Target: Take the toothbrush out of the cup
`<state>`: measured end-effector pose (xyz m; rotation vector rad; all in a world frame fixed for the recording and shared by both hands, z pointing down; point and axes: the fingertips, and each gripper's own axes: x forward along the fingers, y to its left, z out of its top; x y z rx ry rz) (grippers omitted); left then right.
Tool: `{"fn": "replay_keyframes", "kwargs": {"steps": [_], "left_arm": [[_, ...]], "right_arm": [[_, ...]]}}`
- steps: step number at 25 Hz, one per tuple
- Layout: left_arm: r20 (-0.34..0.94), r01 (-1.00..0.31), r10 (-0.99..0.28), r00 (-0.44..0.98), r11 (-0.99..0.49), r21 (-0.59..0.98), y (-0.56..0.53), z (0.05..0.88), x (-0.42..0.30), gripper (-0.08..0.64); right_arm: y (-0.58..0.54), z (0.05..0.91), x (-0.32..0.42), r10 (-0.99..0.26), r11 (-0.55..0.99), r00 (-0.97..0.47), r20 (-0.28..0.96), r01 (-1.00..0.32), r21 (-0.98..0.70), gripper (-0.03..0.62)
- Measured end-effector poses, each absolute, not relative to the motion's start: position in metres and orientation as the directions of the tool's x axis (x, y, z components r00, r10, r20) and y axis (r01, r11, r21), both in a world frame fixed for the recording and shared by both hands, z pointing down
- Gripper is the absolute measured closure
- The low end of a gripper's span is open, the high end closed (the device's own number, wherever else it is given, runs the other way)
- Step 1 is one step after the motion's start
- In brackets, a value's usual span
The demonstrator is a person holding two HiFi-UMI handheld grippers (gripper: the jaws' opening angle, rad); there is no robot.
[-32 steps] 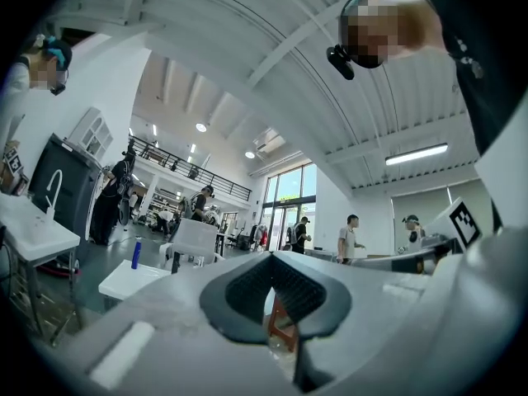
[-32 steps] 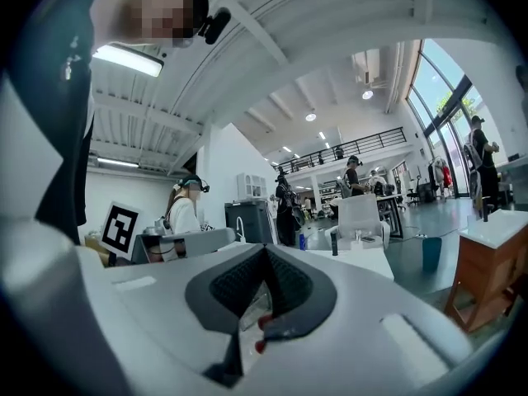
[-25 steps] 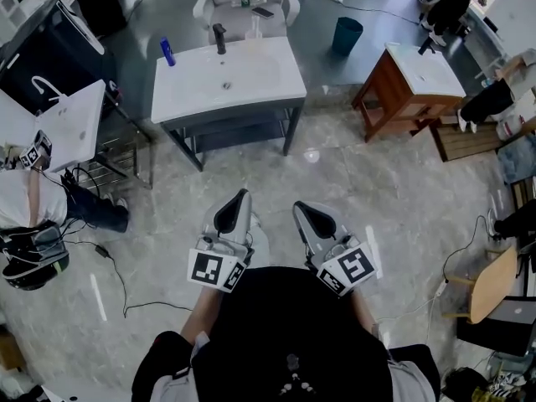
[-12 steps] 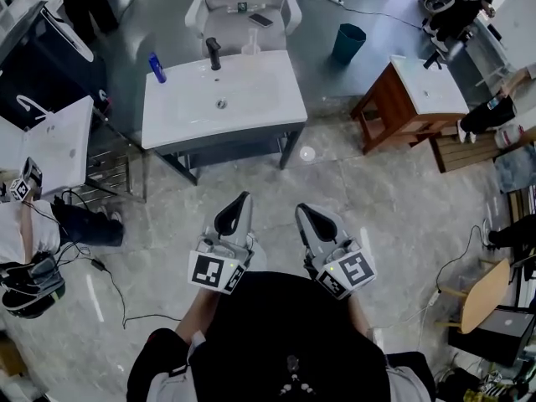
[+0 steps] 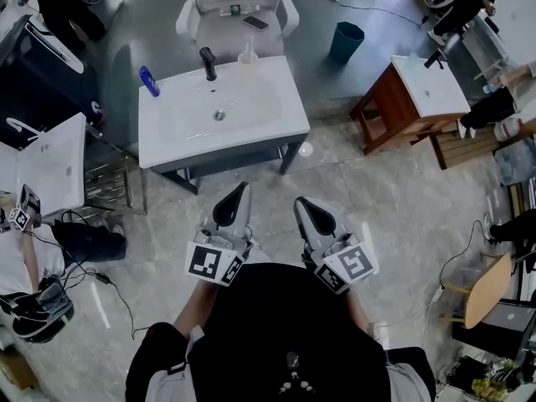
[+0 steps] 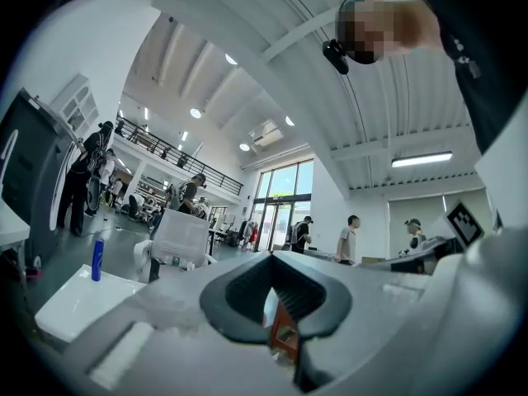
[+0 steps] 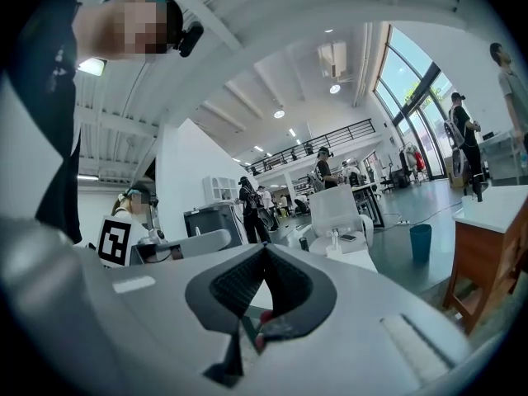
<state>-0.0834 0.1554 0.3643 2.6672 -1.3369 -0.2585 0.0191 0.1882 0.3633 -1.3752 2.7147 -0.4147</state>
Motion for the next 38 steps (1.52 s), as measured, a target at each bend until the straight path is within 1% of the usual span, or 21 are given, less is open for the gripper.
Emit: {"fn": "replay_keyframes", "kwargs": {"steps": [12, 19, 25, 38], "left_arm": [[-0.076, -0.814, -0.836, 0.544, -0.548, 0.192, 0.132, 0.369, -0.115, 0.558], [-0.062, -0.850, -0.866, 0.496, -0.499, 0.169, 0.111, 0.371, -0.126, 0.558], [-0.057, -0.881, -0.898, 0.437, -0.440, 0.174, 0.068, 0.372, -0.132, 0.558], [-0.030, -0.918, -0.933, 0.358, -0.357, 0.173, -0.039, 0.373, -0.113, 0.558]], "right_arm": [[0.151, 0.373, -0.005, -0.779, 0.581, -0.621, 0.086, -0.768, -0.269, 0.589], [0.115, 0.376, -0.017, -0.745, 0.623, -0.663, 0.074, -0.732, -0.276, 0.589], [0.065, 0.379, -0.026, -0.694, 0.671, -0.715, 0.086, -0.686, -0.281, 0.590], [-0.054, 0.383, -0.014, -0.612, 0.732, -0.782, 0.121, -0.617, -0.288, 0.590]]}}
